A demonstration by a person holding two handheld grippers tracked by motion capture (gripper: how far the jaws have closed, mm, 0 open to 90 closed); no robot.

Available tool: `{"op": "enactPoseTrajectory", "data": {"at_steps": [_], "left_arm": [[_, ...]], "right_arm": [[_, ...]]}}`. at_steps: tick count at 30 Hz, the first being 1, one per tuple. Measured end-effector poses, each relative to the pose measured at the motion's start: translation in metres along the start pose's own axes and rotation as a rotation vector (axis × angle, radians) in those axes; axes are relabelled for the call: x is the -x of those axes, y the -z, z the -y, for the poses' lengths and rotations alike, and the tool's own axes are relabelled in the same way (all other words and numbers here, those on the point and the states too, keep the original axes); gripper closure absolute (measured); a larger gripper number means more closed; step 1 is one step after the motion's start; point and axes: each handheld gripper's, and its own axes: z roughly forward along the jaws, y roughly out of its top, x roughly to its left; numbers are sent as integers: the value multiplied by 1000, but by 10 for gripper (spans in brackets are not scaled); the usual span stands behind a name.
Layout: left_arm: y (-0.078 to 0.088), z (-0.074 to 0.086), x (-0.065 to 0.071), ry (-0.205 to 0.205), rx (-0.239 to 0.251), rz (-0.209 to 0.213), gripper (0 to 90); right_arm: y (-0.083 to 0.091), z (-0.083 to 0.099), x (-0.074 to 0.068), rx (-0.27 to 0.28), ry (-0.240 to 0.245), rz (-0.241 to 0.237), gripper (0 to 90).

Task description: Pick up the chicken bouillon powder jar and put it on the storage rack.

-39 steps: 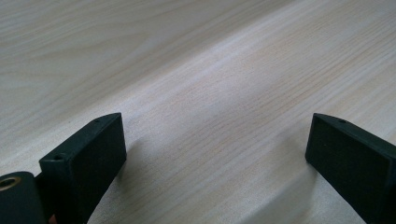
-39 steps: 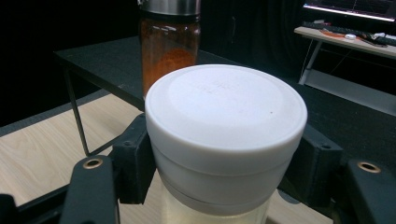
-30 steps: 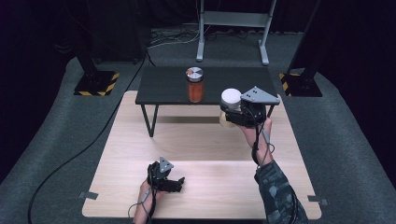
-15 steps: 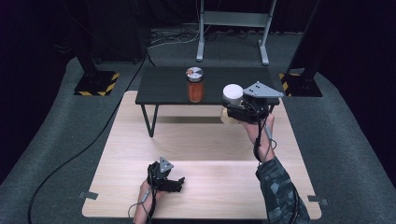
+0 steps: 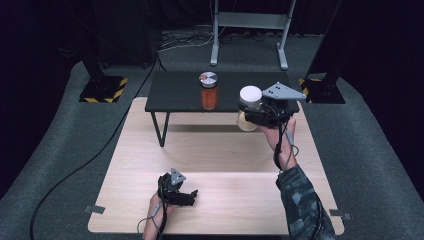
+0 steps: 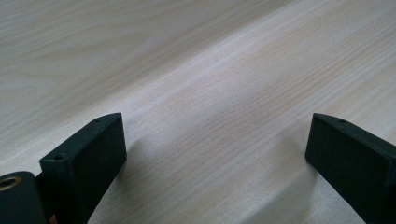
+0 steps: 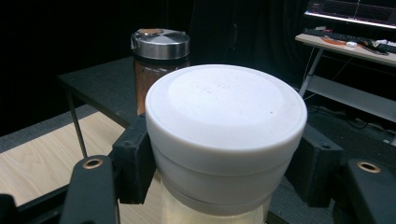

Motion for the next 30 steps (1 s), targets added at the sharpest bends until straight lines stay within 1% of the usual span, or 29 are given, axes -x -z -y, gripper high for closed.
{"op": "enactPoseTrajectory", "data": {"at_steps": [6, 14, 30], "left_arm": [[0, 0, 0, 0, 0, 0, 50], [0, 0, 0, 0, 0, 0, 51], [0, 0, 0, -2, 0, 2, 51]], "right_arm": [[0, -2, 3, 2, -11, -3, 327], [-3, -7, 6, 6, -11, -3, 328], [-12, -17, 14, 6, -29, 17, 328]]}}
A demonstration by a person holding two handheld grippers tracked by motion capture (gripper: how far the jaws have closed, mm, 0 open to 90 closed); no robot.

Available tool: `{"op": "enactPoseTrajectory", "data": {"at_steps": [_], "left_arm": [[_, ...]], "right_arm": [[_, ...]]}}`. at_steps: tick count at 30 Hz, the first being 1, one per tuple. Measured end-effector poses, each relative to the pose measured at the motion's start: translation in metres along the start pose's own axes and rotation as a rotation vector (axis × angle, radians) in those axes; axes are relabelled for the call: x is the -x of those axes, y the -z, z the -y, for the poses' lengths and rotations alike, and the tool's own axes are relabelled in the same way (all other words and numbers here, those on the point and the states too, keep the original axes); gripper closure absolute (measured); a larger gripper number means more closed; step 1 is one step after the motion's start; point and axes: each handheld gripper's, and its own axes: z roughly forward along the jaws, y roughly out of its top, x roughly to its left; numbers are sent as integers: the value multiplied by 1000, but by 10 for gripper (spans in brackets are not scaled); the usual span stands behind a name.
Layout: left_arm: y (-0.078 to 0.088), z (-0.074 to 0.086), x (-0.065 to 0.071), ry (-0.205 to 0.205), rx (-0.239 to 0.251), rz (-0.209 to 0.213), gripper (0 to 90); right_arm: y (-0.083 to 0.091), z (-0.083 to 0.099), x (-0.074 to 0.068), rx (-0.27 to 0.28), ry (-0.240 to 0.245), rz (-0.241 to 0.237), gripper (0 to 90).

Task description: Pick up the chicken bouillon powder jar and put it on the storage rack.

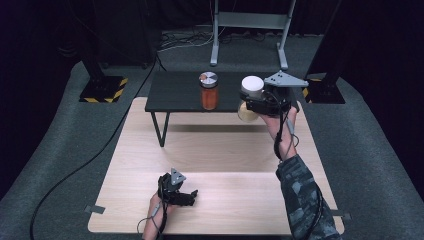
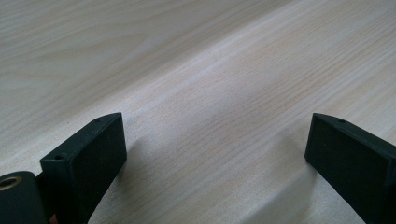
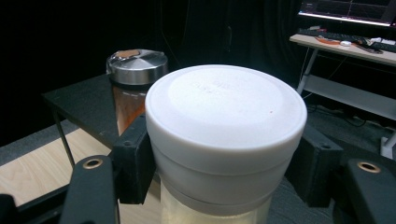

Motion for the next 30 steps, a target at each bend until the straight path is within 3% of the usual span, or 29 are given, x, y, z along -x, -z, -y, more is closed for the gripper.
{"op": "enactPoseTrajectory", "data": {"at_steps": [30], "left_arm": [[0, 0, 0, -4, -1, 4, 51]], "right_arm": [[-25, -18, 3, -16, -5, 22, 328]]}}
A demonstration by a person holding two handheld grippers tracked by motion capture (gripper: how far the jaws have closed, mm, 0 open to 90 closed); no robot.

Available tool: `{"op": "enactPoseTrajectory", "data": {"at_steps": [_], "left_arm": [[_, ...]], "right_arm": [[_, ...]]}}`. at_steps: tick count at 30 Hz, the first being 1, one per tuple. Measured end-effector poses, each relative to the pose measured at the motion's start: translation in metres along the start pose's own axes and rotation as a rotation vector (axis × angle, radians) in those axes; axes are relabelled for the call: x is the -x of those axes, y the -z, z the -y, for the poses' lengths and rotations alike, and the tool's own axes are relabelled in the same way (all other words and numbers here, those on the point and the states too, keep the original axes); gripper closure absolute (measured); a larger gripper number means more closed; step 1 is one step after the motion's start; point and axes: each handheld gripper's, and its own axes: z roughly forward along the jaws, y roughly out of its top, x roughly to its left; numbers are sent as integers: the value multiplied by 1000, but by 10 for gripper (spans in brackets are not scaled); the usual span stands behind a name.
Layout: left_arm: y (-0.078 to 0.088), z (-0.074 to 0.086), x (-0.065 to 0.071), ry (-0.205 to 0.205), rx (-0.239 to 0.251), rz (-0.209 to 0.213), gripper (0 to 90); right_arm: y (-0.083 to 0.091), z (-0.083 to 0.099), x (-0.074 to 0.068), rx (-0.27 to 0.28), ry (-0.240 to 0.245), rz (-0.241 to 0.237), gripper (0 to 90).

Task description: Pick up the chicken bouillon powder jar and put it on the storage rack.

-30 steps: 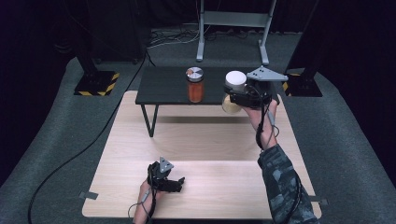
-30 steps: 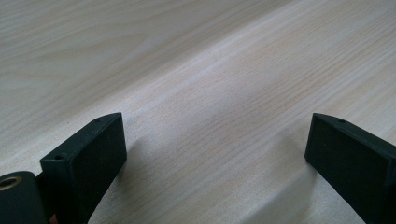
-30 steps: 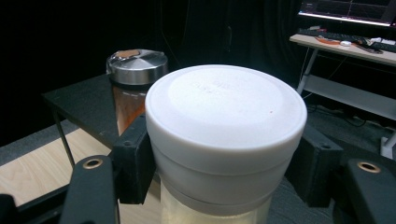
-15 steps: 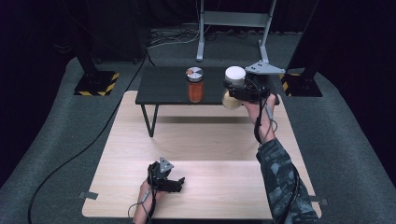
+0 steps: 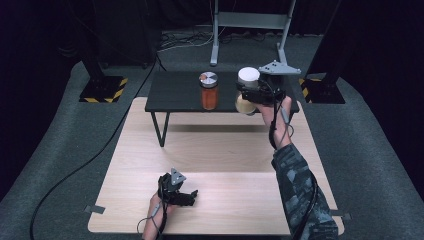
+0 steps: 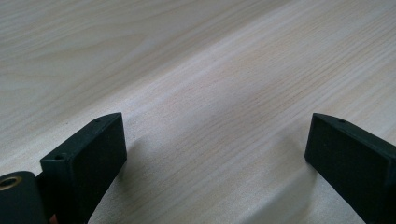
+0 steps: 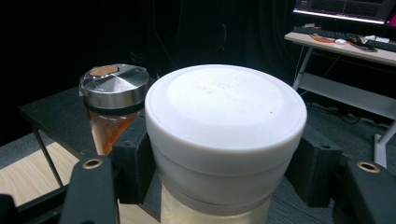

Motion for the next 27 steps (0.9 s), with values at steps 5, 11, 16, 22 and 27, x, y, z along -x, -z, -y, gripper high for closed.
{"op": "enactPoseTrajectory", "data": {"at_steps": [5, 11, 16, 22, 27], "left_arm": [[0, 0, 0, -1, 0, 0, 52], [0, 0, 0, 0, 0, 0, 52], [0, 0, 0, 0, 0, 0, 51], [0, 0, 0, 0, 1, -1, 52], [0, 0, 0, 0, 1, 0, 51]], "right_arm": [[-4, -2, -1, -2, 1, 0, 328], [-9, -4, -1, -3, 0, -3, 327], [-13, -6, -2, -6, -1, -5, 327], [-17, -9, -3, -10, -1, -8, 327], [-21, -10, -3, -14, -4, -12, 327]]}}
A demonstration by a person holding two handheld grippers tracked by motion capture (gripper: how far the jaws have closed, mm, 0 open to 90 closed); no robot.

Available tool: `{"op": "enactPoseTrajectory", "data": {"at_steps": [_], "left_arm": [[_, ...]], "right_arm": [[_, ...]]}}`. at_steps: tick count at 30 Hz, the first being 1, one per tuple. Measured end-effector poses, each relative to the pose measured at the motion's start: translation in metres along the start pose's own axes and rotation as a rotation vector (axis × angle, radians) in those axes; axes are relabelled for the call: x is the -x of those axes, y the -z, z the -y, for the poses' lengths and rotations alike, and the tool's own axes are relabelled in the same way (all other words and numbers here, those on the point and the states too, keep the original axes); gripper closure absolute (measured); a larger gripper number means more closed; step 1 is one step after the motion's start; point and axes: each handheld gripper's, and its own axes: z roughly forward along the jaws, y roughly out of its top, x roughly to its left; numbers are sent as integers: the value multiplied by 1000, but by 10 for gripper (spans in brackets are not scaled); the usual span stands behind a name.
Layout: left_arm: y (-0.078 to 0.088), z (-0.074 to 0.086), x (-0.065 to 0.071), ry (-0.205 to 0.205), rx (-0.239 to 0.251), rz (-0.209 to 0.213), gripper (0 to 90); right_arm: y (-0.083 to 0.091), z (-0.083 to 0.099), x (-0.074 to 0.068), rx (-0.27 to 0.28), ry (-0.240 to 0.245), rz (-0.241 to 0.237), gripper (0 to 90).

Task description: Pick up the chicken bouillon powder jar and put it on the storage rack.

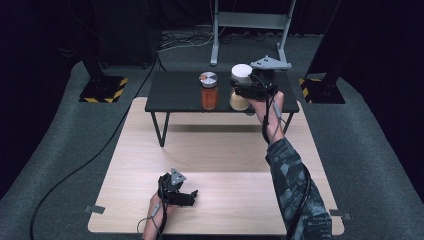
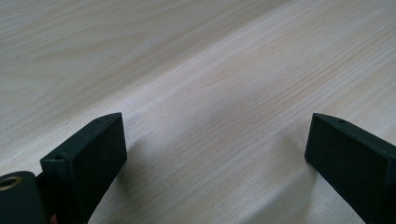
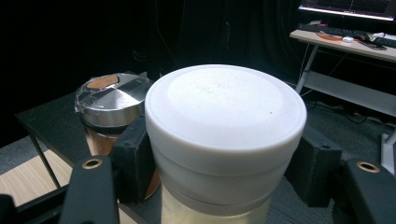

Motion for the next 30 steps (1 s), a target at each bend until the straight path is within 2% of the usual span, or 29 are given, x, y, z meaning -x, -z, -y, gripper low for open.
{"op": "enactPoseTrajectory", "data": {"at_steps": [19, 25, 30], "left_arm": [[0, 0, 0, -1, 0, 1, 52], [0, 0, 0, -1, 0, 1, 52], [0, 0, 0, 0, 0, 1, 52]], "right_arm": [[-14, 0, 4, -15, -25, 14, 327], [-16, 5, 11, -1, -64, 9, 328], [-15, 4, 12, -7, -63, 4, 327]]}}
